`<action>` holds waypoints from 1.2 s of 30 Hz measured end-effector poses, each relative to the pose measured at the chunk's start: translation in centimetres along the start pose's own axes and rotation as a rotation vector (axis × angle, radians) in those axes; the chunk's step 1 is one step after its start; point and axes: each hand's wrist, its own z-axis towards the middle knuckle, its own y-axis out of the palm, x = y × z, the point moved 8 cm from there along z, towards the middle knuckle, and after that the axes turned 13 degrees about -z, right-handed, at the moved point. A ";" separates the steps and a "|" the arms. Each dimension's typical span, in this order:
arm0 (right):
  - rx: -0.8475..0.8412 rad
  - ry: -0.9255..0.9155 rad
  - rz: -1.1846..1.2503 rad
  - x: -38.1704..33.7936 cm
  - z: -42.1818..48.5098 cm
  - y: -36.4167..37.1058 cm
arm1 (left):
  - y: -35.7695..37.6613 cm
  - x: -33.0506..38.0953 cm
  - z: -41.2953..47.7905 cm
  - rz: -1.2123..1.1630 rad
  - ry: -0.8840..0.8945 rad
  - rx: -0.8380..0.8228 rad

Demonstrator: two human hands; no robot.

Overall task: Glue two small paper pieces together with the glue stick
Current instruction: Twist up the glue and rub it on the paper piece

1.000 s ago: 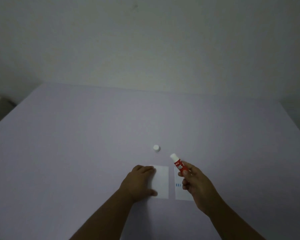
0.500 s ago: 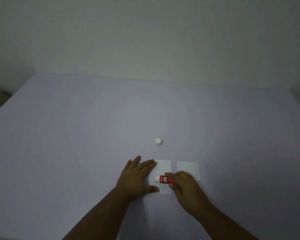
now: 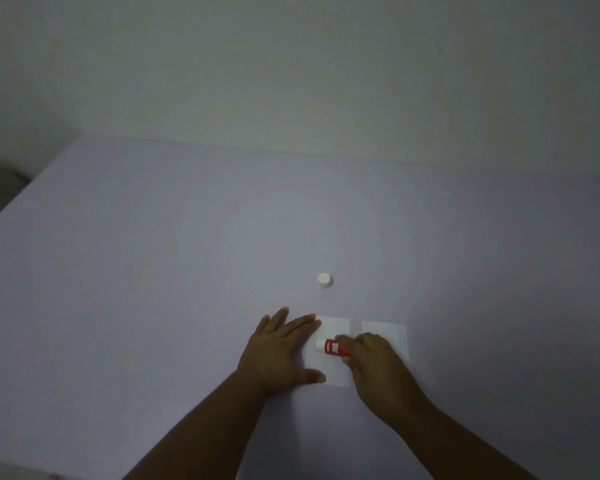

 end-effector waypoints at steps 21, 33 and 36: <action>-0.006 -0.040 -0.108 1.5 -1.3 -0.9 | 0.5 0.3 0.2 0.016 -0.020 -0.058; -0.064 -0.064 -0.126 0.7 -3.1 -1.2 | 0.2 0.4 0.1 0.004 -0.046 -0.068; -0.024 -0.101 -0.154 0.8 -3.3 -1.4 | 0.1 0.5 0.1 0.004 -0.046 -0.071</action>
